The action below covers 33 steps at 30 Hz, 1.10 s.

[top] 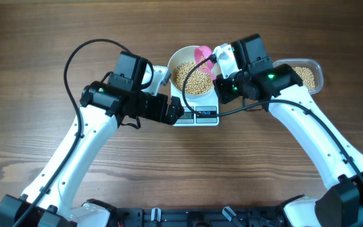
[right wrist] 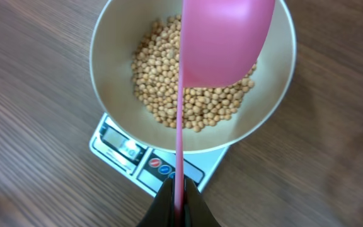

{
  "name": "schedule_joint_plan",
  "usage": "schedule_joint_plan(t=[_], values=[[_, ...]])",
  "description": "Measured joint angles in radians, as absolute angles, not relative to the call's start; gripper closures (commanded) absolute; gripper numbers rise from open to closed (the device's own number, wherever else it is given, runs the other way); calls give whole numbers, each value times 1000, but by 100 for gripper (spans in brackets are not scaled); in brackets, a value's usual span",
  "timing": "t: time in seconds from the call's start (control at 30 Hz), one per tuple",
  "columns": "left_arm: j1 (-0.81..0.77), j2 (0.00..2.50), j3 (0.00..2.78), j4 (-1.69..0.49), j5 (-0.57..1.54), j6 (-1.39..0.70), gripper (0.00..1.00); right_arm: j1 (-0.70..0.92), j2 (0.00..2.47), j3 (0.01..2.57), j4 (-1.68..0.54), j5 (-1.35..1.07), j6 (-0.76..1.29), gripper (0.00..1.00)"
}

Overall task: Scoop item into bowl and weigh 150g on scale
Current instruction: 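Tilt the scoop over the bowl to trickle soybeans in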

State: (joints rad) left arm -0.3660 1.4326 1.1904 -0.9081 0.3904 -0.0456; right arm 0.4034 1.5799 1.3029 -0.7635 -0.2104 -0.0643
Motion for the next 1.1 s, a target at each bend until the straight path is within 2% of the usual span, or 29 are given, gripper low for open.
schedule_joint_plan(t=[1.1], values=[[-366,1433,1190,-908,390,-46,0,403,1580,1303,-752,-273,-8,96]])
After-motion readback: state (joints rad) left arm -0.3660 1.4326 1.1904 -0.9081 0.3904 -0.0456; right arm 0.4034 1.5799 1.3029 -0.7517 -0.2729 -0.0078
